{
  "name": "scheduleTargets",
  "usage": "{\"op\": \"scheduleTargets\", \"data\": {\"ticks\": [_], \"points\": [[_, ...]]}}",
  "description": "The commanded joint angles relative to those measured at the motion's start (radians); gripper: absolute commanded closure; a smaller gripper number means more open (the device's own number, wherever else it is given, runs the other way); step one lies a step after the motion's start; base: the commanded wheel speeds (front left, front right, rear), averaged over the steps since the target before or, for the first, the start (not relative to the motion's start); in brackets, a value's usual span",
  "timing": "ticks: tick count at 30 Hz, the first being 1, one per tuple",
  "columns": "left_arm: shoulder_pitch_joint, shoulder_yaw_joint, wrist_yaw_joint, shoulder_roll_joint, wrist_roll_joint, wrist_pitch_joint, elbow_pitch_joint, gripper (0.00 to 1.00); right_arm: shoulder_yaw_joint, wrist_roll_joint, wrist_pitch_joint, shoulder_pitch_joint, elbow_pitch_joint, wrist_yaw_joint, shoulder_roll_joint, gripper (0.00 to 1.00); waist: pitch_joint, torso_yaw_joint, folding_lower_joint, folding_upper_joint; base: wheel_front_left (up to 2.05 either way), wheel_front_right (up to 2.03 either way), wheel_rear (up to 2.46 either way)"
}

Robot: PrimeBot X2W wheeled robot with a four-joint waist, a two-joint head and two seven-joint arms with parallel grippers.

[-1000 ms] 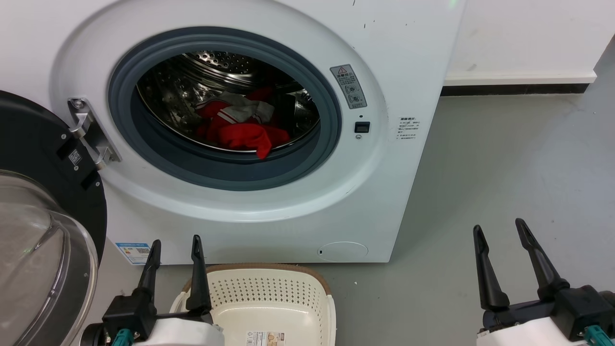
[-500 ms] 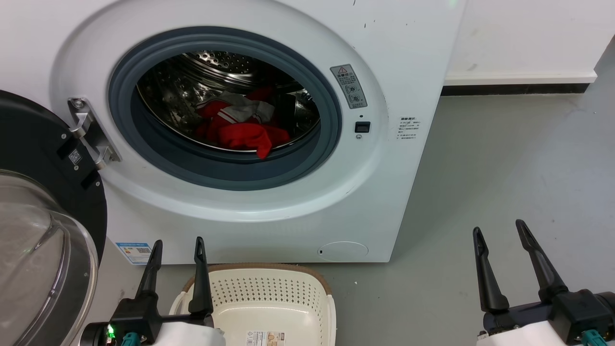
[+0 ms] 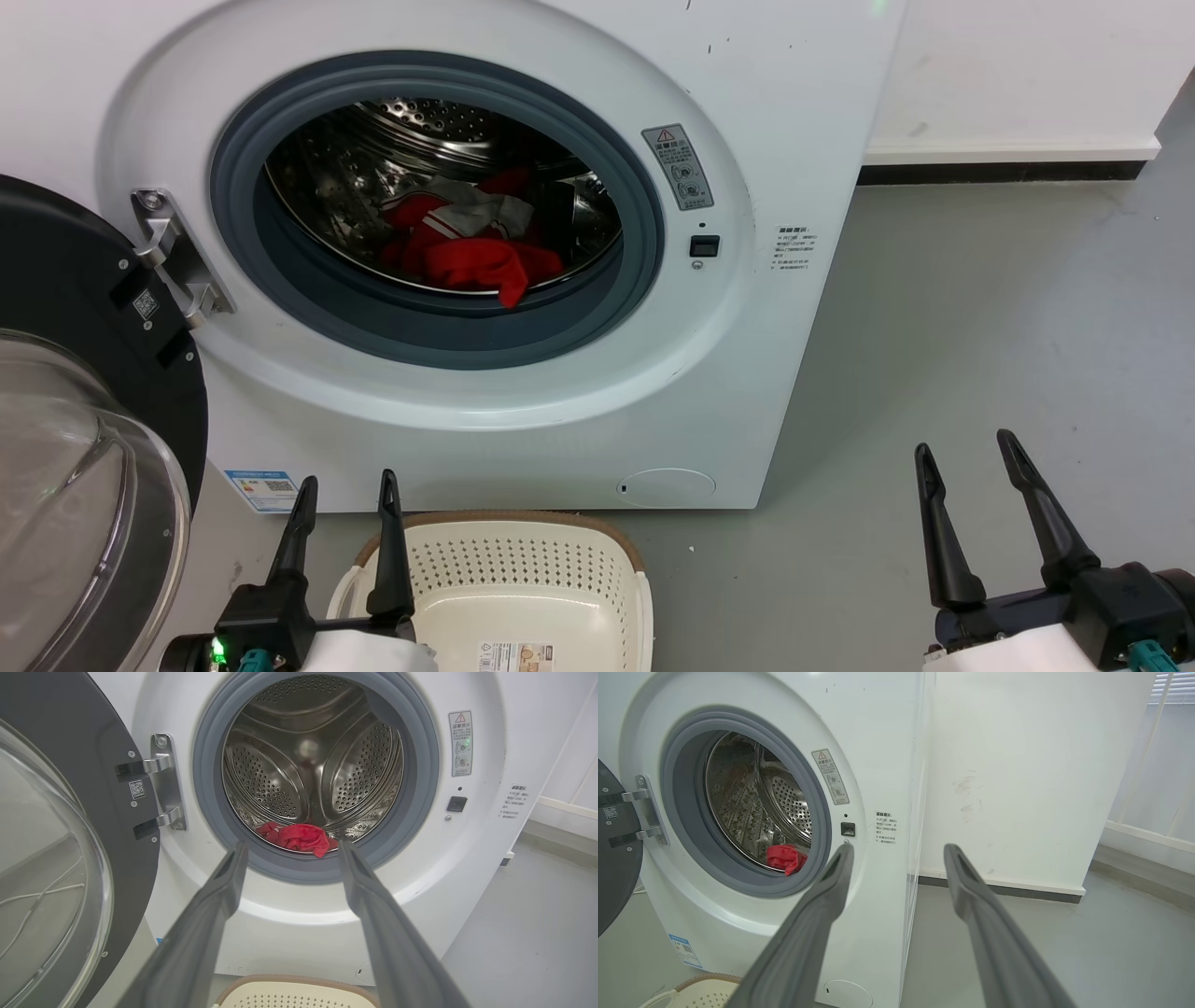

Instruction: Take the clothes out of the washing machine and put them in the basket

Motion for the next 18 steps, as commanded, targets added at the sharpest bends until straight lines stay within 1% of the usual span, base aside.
{"op": "scheduleTargets", "data": {"ticks": [1,7,11,16,18], "points": [[0.010,0.002,0.000,0.002,-0.004,-0.003,0.002,0.00,0.002,0.001,-0.003,0.012,0.001,-0.001,0.000,0.00,0.000,0.000,0.0000,0.0000,0.00,0.00,0.00],[0.002,0.005,0.003,0.002,-0.005,-0.003,0.007,0.00,0.004,0.003,-0.003,0.013,-0.002,-0.001,0.000,0.00,0.000,-0.001,0.0000,0.0000,0.00,0.00,0.00],[-0.020,0.010,-0.008,0.002,-0.008,-0.003,0.022,0.00,0.008,0.003,-0.003,0.009,-0.003,-0.001,0.000,0.00,0.005,-0.005,0.0000,0.0000,0.00,0.00,0.00],[-0.091,0.040,-0.037,0.002,-0.006,-0.003,0.060,0.00,0.020,-0.002,-0.003,-0.016,-0.009,-0.001,0.000,0.00,0.027,-0.024,0.0000,0.0000,0.00,0.00,0.00],[-0.137,0.052,-0.059,0.001,0.011,-0.003,0.089,0.00,0.021,-0.004,-0.003,-0.029,-0.014,-0.001,0.000,0.00,0.048,-0.035,0.0000,0.0000,0.00,0.00,0.00]]}}
